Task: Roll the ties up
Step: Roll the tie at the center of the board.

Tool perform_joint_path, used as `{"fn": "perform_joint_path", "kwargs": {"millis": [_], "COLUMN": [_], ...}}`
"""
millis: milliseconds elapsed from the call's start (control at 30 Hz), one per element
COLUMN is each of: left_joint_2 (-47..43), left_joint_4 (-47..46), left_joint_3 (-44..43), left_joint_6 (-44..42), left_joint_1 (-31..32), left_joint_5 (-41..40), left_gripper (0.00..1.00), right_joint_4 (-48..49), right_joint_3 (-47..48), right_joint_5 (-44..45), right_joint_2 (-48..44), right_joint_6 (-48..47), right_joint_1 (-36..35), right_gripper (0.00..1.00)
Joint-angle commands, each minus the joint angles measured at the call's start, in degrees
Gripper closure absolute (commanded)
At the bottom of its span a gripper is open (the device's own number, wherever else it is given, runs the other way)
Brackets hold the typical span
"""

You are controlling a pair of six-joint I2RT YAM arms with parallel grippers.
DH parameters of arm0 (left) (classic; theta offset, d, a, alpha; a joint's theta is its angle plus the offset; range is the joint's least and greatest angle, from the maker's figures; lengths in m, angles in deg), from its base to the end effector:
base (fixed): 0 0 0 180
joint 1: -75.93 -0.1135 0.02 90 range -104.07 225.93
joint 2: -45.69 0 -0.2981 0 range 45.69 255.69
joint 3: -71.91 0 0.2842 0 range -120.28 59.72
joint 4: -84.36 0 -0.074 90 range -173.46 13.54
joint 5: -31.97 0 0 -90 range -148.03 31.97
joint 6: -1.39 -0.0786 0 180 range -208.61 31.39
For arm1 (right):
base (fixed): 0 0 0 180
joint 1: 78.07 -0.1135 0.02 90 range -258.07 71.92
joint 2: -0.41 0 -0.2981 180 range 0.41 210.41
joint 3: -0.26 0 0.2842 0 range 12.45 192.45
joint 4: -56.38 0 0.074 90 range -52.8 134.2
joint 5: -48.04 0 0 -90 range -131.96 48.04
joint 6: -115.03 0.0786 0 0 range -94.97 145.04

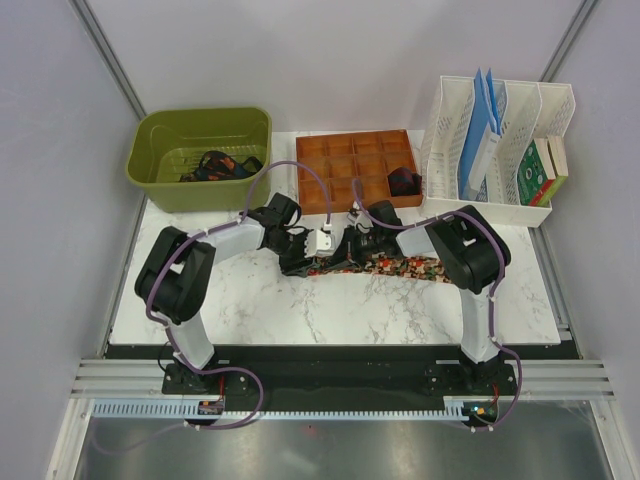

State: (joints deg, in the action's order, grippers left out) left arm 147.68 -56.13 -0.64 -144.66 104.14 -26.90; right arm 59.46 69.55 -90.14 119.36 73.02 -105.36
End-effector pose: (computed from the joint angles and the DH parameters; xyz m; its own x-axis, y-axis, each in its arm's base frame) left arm 0.3158 -0.2155 0.1336 0.0121 0.7993 -0.6008 0.9996 0.0063 0.0285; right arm 0.3599 0.2516 0.0659 -0.9974 0.0429 -0.0578 -0.0297 0.4869 0.8730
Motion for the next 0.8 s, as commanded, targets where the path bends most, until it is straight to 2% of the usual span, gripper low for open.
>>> {"fn": "perform_joint_path", "kwargs": {"millis": [0, 67, 167, 600, 733, 767], "left_joint_2": [-3.20, -4.69, -4.70, 5.22, 7.07, 7.34], "left_joint_4": [-2.20, -1.67, 0.61, 3.25, 3.51, 3.60], "left_joint_3": [-0.11, -1.42, -4.93, -11.80, -11.45, -11.27], "left_joint_6": [0.59, 1.47, 3.93, 8.68, 8.06, 7.89], "left_joint_1": [0.01, 0.01, 0.53, 6.86, 7.83, 7.92], "left_joint_5": [-0.90, -0.20, 1.73, 3.14, 0.69, -0.62], "left_gripper": [0.48, 0.55, 0.58, 0.57, 0.55, 0.55], "right_joint_4": [-2.35, -2.52, -2.52, -1.30, -1.73, -1.99], "right_joint_3": [-0.32, -0.32, -0.24, 1.35, 1.43, 1.69], "right_joint_5": [4.32, 4.50, 5.03, 4.59, 4.15, 4.06], "right_joint_2": [2.16, 2.24, 2.42, 3.83, 3.56, 3.39], "right_joint_6": [-2.20, -2.20, -1.67, 0.35, -0.35, -0.52], "right_joint_1": [0.39, 0.39, 0.13, -0.75, -0.66, -0.57], "right_gripper": [1.00, 1.00, 1.00, 1.00, 0.99, 0.95]}}
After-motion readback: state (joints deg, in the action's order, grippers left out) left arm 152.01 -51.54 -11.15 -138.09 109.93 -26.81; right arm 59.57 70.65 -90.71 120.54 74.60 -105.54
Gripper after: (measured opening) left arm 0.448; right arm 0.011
